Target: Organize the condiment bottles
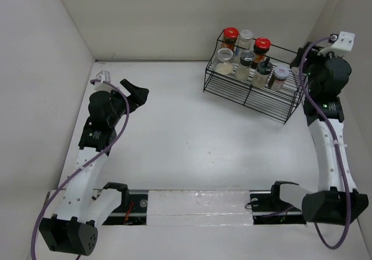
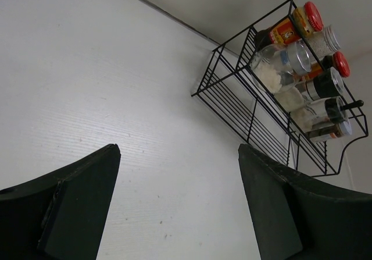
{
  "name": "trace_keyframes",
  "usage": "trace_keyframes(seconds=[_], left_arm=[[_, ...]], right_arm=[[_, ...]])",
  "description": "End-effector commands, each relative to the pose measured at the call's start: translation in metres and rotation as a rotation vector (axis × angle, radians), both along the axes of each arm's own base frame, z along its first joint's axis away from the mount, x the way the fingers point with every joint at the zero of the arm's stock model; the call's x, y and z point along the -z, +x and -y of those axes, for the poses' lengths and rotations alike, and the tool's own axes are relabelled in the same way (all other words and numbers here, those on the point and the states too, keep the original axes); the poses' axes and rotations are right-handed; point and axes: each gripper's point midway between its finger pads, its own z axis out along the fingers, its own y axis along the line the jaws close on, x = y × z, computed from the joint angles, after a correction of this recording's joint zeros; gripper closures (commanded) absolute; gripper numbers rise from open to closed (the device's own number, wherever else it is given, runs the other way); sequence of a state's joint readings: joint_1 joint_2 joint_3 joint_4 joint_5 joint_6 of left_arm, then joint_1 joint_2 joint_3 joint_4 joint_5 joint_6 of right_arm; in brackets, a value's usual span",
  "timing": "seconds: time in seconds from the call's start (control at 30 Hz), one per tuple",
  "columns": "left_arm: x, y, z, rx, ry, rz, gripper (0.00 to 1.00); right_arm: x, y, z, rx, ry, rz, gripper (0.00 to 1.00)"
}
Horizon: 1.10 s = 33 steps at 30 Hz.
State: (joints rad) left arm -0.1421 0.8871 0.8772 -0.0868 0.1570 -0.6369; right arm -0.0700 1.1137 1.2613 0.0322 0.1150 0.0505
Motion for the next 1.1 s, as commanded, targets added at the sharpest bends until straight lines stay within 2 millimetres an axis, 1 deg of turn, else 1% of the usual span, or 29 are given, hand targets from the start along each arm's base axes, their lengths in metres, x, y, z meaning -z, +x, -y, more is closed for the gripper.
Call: trace_keyframes(seconds=[0.0, 0.03, 0.1, 0.13, 0.17, 0.2, 0.23, 0.27, 0.37, 0.4, 0.43, 0.47, 0.5, 0.57, 0.6, 0.67, 0.7, 0.73, 0.77, 0.83, 0.87, 0.9, 0.93, 0.97, 1.0, 1.03, 1.07], left_arm=[[-0.016, 0.001, -0.001, 0.005, -0.002, 0.066, 0.22], [-0.017, 0.003, 0.0, 0.005, -0.002, 0.065, 0.22], [-0.017, 0.003, 0.0, 0.005, -0.002, 0.064, 0.22], [-0.017, 0.003, 0.0, 0.005, -0.002, 0.064, 0.22], [-0.017, 0.003, 0.0, 0.005, -0.002, 0.064, 0.22], [-0.013, 0.005, 0.0, 0.005, 0.0, 0.054, 0.22], [-0.013, 0.005, 0.0, 0.005, 0.0, 0.054, 0.22], [-0.013, 0.005, 0.0, 0.005, 0.0, 0.054, 0.22], [-0.013, 0.005, 0.0, 0.005, 0.0, 0.054, 0.22], [-0.007, 0.006, 0.0, 0.005, 0.003, 0.033, 0.22], [-0.007, 0.006, 0.0, 0.005, 0.003, 0.033, 0.22], [-0.007, 0.006, 0.0, 0.005, 0.003, 0.033, 0.22], [-0.007, 0.005, 0.002, 0.015, 0.0, 0.032, 0.2], [-0.009, 0.005, 0.003, 0.027, 0.007, 0.044, 0.18], [-0.009, 0.005, 0.003, 0.027, 0.007, 0.044, 0.17], [-0.01, 0.008, 0.003, 0.027, 0.008, 0.042, 0.15], [-0.01, 0.008, 0.003, 0.027, 0.008, 0.042, 0.15], [-0.011, 0.007, 0.005, 0.036, 0.006, 0.042, 0.15], [-0.011, 0.007, 0.005, 0.036, 0.006, 0.042, 0.14], [-0.011, 0.007, 0.005, 0.036, 0.006, 0.042, 0.14], [-0.008, 0.009, 0.005, 0.036, 0.007, 0.033, 0.14], [-0.008, 0.009, 0.005, 0.036, 0.007, 0.033, 0.14], [-0.008, 0.009, 0.005, 0.036, 0.007, 0.033, 0.14], [-0.008, 0.009, 0.005, 0.036, 0.007, 0.033, 0.14], [-0.008, 0.009, 0.005, 0.036, 0.007, 0.033, 0.14], [-0.008, 0.009, 0.005, 0.036, 0.007, 0.033, 0.13], [-0.008, 0.009, 0.005, 0.036, 0.007, 0.033, 0.13]], right_arm=[[0.006, 0.008, 0.023, 0.027, 0.029, -0.009, 0.55], [0.016, 0.014, 0.028, 0.032, 0.032, -0.038, 0.55], [0.023, 0.018, 0.036, 0.045, 0.034, -0.056, 0.55], [0.028, 0.02, 0.044, 0.062, 0.036, -0.067, 0.55], [0.033, 0.024, 0.045, 0.062, 0.039, -0.08, 0.55], [0.033, 0.023, 0.051, 0.077, 0.039, -0.08, 0.55], [0.041, 0.027, 0.056, 0.086, 0.052, -0.096, 0.55], [0.05, 0.036, 0.056, 0.075, 0.054, -0.116, 0.55], [0.068, 0.047, 0.06, 0.086, 0.063, -0.156, 0.55], [0.076, 0.051, 0.065, 0.095, 0.079, -0.172, 0.55], [0.084, 0.055, 0.066, 0.095, 0.082, -0.183, 0.55], [0.088, 0.059, 0.064, 0.082, 0.081, -0.187, 0.55], [0.099, 0.065, 0.065, 0.081, 0.095, -0.21, 0.55], [0.109, 0.069, 0.07, 0.09, 0.109, -0.228, 0.55], [0.109, 0.069, 0.07, 0.09, 0.11, -0.229, 0.55], [0.125, 0.076, 0.072, 0.091, 0.125, -0.256, 0.55], [0.128, 0.08, 0.071, 0.082, 0.125, -0.258, 0.55], [0.137, 0.083, 0.072, 0.082, 0.129, -0.276, 0.54], [0.137, 0.083, 0.072, 0.082, 0.129, -0.276, 0.54], [0.146, 0.083, 0.076, 0.103, 0.133, -0.295, 0.54], [0.146, 0.083, 0.076, 0.103, 0.133, -0.295, 0.54], [0.146, 0.083, 0.076, 0.103, 0.133, -0.295, 0.53], [0.151, 0.083, 0.075, 0.103, 0.135, -0.304, 0.53], [0.151, 0.083, 0.075, 0.103, 0.135, -0.304, 0.47], [0.158, 0.082, 0.075, 0.104, 0.137, -0.318, 0.43], [0.153, 0.079, 0.076, 0.112, 0.135, -0.307, 0.37], [0.153, 0.079, 0.076, 0.112, 0.144, -0.305, 0.31]])
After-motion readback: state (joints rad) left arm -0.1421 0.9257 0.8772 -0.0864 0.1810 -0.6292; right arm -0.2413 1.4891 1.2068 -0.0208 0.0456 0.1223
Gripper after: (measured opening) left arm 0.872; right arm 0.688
